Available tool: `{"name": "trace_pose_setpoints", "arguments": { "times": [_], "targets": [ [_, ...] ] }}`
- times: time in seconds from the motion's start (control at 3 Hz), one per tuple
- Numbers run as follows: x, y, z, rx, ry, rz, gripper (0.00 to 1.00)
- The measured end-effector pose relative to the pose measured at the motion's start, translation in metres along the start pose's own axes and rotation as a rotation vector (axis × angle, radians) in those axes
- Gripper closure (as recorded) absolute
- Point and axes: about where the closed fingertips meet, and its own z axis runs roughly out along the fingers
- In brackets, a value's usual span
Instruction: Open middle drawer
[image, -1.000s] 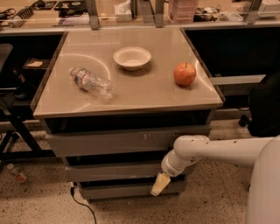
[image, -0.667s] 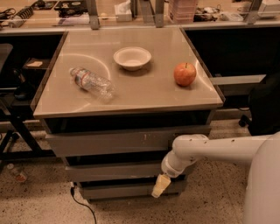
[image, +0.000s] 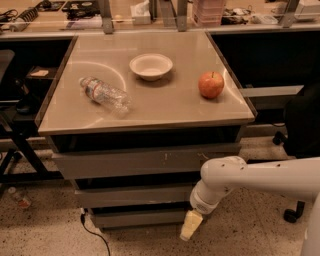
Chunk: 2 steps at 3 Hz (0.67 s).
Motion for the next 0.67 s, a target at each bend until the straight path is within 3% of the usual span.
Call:
{"name": "trace_pose_setpoints", "arguments": {
  "times": [0.33,0.67],
  "targets": [
    [0.001,0.001,0.0,0.0,0.002,-0.002,0.0],
    [-0.014,-0.009,-0.001,0.033,-0.017,-0.032,0.0]
  ]
}}
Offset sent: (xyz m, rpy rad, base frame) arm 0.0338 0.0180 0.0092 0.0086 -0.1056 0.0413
